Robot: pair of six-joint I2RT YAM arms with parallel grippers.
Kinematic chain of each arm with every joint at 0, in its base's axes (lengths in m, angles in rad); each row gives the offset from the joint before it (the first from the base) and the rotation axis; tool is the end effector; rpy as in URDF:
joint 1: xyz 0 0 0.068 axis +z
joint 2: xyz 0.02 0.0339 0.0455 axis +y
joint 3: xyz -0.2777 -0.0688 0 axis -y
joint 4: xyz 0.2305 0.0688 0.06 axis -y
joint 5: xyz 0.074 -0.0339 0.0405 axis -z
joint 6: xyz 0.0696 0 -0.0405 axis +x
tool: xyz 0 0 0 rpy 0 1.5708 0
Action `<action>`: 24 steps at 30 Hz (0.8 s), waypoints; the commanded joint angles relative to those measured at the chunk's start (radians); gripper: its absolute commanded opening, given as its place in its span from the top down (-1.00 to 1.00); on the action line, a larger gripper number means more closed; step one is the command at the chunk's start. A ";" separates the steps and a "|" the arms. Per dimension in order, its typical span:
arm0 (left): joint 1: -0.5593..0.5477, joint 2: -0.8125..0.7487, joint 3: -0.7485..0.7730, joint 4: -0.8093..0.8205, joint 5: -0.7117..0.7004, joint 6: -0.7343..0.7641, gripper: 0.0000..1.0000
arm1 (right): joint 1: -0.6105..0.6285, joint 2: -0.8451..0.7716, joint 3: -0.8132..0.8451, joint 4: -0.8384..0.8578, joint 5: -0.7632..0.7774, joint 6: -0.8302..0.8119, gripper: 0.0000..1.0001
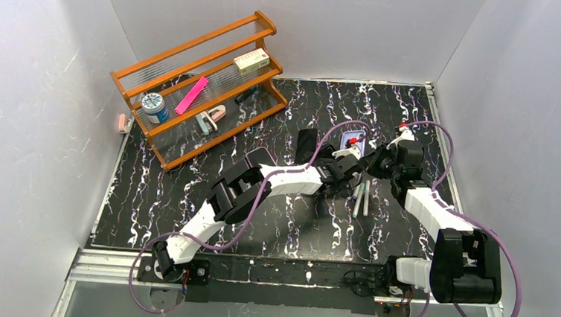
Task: Take the phone out of the phone case
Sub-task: Place the phone at the center of the board.
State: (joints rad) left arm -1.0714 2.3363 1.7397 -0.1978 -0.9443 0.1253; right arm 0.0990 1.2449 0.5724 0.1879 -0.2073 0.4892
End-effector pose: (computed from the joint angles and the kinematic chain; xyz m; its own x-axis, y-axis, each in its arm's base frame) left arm 0.2972 -0.4271 0.1520 -0.3086 0.7188 -0.6230 0.2837 0.6947 0.6610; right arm 0.2718 0.0414 0.2137 -0.5398 0.4085 -0.7360 -0.0275 0.8653 0.5004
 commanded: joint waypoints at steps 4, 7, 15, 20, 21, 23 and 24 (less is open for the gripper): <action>0.026 -0.048 0.083 -0.053 0.117 -0.115 -0.08 | -0.005 -0.013 0.053 -0.037 0.024 -0.052 0.97; 0.048 -0.052 0.106 -0.092 0.176 -0.170 -0.33 | -0.005 -0.013 0.066 -0.047 0.026 -0.057 0.97; 0.144 -0.246 -0.008 -0.109 0.363 -0.348 -0.94 | -0.005 0.099 0.184 -0.090 -0.046 -0.110 0.97; 0.228 -0.464 -0.229 -0.034 0.444 -0.421 -0.96 | -0.005 0.203 0.267 -0.105 -0.112 -0.124 0.97; 0.244 -0.509 -0.301 -0.012 0.435 -0.429 -0.96 | -0.005 0.224 0.280 -0.104 -0.121 -0.123 0.97; 0.277 -0.596 -0.391 0.014 0.440 -0.461 -0.96 | -0.004 0.260 0.300 -0.097 -0.142 -0.117 0.97; 0.294 -0.642 -0.433 0.025 0.449 -0.480 -0.96 | -0.005 0.279 0.311 -0.091 -0.151 -0.112 0.97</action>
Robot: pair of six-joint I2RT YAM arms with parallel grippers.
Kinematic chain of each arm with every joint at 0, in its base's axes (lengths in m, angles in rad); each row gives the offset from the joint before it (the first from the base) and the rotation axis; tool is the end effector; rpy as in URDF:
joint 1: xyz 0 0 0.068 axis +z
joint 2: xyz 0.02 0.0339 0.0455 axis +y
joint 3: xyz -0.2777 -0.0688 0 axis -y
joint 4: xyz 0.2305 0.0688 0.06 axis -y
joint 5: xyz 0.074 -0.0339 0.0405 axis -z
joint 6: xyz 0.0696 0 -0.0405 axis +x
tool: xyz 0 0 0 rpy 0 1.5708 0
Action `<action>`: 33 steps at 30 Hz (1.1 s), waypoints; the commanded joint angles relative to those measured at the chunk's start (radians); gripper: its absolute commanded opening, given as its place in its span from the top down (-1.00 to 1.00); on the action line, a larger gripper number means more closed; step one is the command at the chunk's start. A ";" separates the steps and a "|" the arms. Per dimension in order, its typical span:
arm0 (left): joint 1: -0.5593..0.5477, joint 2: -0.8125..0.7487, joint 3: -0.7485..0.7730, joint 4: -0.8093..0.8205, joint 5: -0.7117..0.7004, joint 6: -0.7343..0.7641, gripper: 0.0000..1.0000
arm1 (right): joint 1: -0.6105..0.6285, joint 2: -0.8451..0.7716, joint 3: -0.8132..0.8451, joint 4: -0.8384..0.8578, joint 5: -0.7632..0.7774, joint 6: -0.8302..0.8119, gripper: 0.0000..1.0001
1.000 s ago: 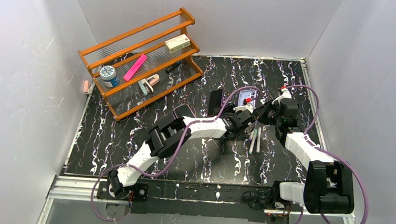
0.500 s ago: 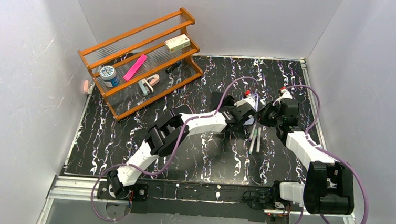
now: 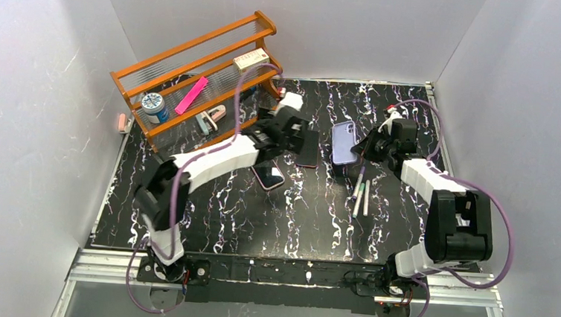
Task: Take the phone out of the phone case
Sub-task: Place the phone case at the center of the board.
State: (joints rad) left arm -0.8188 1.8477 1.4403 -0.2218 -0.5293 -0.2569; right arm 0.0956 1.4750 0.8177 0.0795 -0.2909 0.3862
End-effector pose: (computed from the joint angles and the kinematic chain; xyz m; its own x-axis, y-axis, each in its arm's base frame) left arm 0.3260 -0.2971 0.2655 -0.4781 0.1901 -0.8575 0.2378 0.9678 0.0820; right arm 0.3270 0.0514 0.2198 -0.6282 0.3023 -0.7170 -0.1015 0.8818 0.4606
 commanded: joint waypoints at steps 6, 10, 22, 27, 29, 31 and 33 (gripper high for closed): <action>0.126 -0.397 -0.318 0.102 0.114 -0.219 -0.96 | 0.000 0.168 0.103 0.079 -0.121 0.048 0.97; 0.195 -0.513 -0.357 0.041 0.267 -0.276 -0.96 | 0.005 0.227 0.102 0.140 -0.141 0.092 0.97; 0.300 -0.644 -0.504 -0.026 0.276 -0.367 -0.96 | 0.044 0.305 0.074 0.239 -0.132 0.165 0.90; 0.303 -0.635 -0.513 -0.028 0.276 -0.407 -0.96 | 0.049 0.301 0.056 0.237 -0.132 0.163 0.50; 0.303 -0.625 -0.516 -0.024 0.287 -0.422 -0.96 | 0.052 0.300 0.051 0.228 -0.139 0.153 0.28; 0.303 -0.612 -0.520 -0.015 0.296 -0.442 -0.96 | 0.054 0.294 0.042 0.220 -0.148 0.142 0.11; 0.303 -0.600 -0.522 0.004 0.310 -0.458 -0.96 | 0.056 0.283 0.027 0.221 -0.155 0.135 -0.01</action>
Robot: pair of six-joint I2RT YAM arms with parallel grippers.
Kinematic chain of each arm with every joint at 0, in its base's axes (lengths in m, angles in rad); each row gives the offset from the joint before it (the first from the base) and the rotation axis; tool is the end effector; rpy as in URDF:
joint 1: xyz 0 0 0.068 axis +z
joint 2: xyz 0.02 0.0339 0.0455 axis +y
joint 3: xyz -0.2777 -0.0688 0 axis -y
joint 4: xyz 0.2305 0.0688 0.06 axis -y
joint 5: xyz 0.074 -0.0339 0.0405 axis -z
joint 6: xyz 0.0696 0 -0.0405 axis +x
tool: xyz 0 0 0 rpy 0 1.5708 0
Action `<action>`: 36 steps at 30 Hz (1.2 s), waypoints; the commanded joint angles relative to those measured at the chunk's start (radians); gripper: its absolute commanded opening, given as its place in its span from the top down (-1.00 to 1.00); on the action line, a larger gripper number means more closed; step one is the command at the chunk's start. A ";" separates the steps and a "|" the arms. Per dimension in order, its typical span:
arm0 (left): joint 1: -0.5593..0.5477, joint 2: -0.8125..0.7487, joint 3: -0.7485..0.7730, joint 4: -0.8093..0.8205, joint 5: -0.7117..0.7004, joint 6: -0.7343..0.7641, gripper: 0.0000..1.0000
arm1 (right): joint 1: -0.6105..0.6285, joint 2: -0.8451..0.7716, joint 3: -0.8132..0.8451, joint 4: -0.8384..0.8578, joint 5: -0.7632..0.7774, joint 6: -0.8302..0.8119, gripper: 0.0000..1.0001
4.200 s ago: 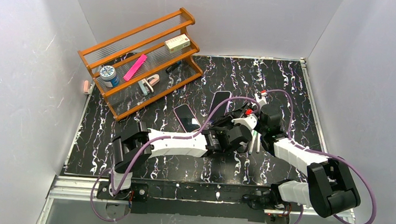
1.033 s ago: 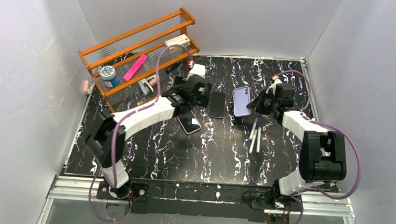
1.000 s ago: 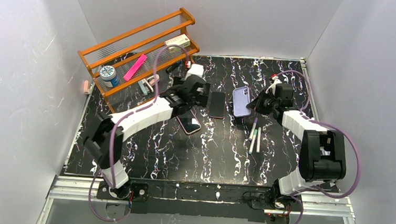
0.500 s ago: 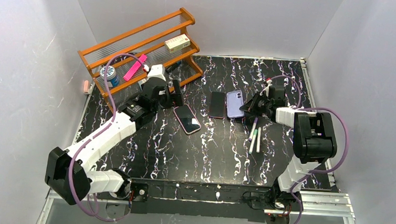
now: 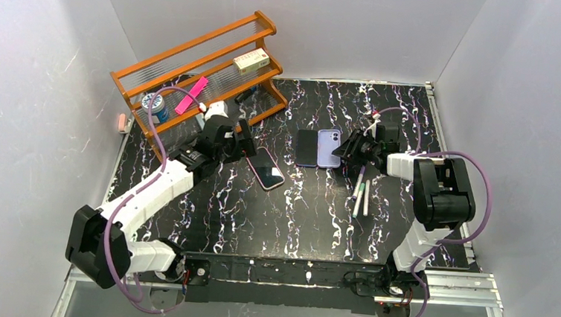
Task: Take the phone out of the phone case
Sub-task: Place the phone case at the center of the board, then pick up the phone at the center of the board.
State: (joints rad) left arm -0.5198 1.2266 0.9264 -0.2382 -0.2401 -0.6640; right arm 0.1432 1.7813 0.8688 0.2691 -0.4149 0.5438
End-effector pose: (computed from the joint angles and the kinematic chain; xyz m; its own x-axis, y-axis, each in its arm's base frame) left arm 0.2563 -0.1276 0.2915 -0.5386 -0.3814 -0.7513 -0.0339 0.9007 -0.4331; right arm 0.3688 0.0815 0.1568 -0.7409 0.3716 -0.5595 -0.0777 0.7800 0.6209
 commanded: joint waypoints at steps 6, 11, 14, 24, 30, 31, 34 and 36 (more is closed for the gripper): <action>0.004 0.091 0.015 0.018 0.033 -0.086 -0.96 | 0.007 -0.079 -0.051 -0.009 0.033 -0.074 -0.34; -0.017 0.169 0.048 -0.005 -0.003 -0.087 -0.96 | 0.009 -0.172 -0.068 -0.073 0.143 -0.139 -0.62; -0.051 0.222 0.079 -0.029 -0.064 -0.080 -0.96 | 0.009 -0.270 -0.107 -0.063 0.170 -0.159 -0.77; -0.137 0.424 0.203 -0.048 -0.195 -0.086 -0.96 | 0.008 -0.613 -0.301 0.009 0.300 -0.238 -0.97; -0.183 0.509 0.241 -0.049 -0.293 -0.207 -0.96 | 0.006 -0.771 -0.412 0.118 0.318 -0.226 -0.97; -0.186 0.527 0.253 -0.049 -0.307 -0.219 -0.96 | 0.006 -0.780 -0.419 0.120 0.324 -0.223 -0.97; -0.187 0.590 0.312 -0.095 -0.331 -0.254 -0.96 | 0.006 -0.800 -0.431 0.117 0.333 -0.223 -0.97; -0.188 0.618 0.344 -0.111 -0.342 -0.263 -0.96 | 0.007 -0.812 -0.436 0.115 0.333 -0.223 -0.97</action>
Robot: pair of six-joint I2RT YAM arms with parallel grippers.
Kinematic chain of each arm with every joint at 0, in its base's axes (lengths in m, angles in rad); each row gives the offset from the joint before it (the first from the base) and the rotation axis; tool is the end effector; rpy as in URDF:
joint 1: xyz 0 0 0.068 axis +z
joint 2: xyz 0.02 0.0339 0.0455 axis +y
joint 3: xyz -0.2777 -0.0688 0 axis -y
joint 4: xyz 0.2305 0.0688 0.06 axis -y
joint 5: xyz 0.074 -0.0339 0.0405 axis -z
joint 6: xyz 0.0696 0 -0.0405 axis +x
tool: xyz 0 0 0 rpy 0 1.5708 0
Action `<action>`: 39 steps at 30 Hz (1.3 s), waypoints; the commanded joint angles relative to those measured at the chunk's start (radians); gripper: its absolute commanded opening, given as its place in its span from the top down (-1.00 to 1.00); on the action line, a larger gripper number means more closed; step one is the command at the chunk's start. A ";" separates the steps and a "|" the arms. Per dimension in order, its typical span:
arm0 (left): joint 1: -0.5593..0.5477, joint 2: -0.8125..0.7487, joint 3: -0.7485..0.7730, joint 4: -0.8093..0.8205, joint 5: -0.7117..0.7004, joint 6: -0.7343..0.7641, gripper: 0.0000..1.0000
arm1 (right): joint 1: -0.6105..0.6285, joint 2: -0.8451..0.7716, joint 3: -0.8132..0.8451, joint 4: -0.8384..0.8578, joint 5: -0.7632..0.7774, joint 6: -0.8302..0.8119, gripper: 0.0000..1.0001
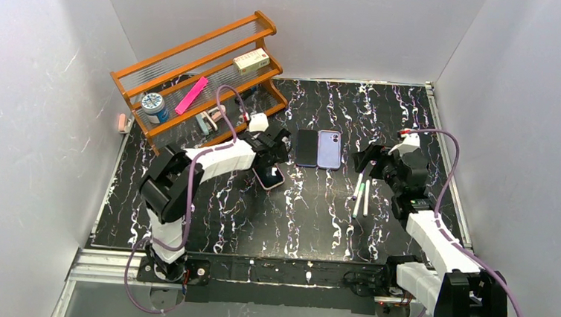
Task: Take the phone out of the phone case
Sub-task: Pick up the phone at the center of the board.
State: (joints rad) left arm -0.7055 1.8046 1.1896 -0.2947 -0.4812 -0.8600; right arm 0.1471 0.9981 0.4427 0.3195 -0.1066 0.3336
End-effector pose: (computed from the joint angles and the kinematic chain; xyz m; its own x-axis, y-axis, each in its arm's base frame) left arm 0.3182 -0.2287 0.1926 -0.6637 -0.3171 -0.6774 -0.2215 0.9484 -0.2269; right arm 0.2326 0.0420 0.2429 -0.2997 0.2847 -0.9106 -0.1587 0.9262 0.3419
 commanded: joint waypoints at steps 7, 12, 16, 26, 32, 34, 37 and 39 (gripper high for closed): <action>-0.004 0.090 0.123 -0.134 -0.145 -0.124 -0.96 | 0.002 -0.017 -0.009 0.069 0.024 -0.010 -0.97; -0.004 0.136 0.163 -0.172 -0.155 -0.134 -0.96 | 0.002 -0.004 -0.003 0.065 0.004 -0.013 -0.97; -0.005 0.174 0.182 -0.179 -0.139 -0.144 -0.96 | 0.002 -0.001 0.001 0.064 -0.010 -0.019 -0.97; -0.005 0.219 0.189 -0.220 -0.121 -0.184 -0.96 | 0.002 0.026 0.016 0.054 -0.051 -0.027 -0.96; -0.006 0.226 0.164 -0.222 -0.080 -0.192 -0.90 | 0.002 0.033 0.033 0.024 -0.109 -0.041 -0.91; -0.006 0.224 0.162 -0.220 -0.063 -0.185 -0.81 | 0.003 0.035 0.033 0.021 -0.133 -0.040 -0.90; -0.006 0.206 0.151 -0.212 -0.044 -0.178 -0.61 | 0.003 0.037 0.033 0.015 -0.176 -0.029 -0.89; -0.005 0.180 0.127 -0.197 -0.034 -0.177 -0.50 | 0.008 0.038 0.028 0.021 -0.222 -0.013 -0.89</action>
State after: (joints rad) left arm -0.7059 2.0060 1.3697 -0.4683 -0.5758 -1.0138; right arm 0.1474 1.0344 0.4339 0.3344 -0.2371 0.3107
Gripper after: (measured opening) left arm 0.796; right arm 0.948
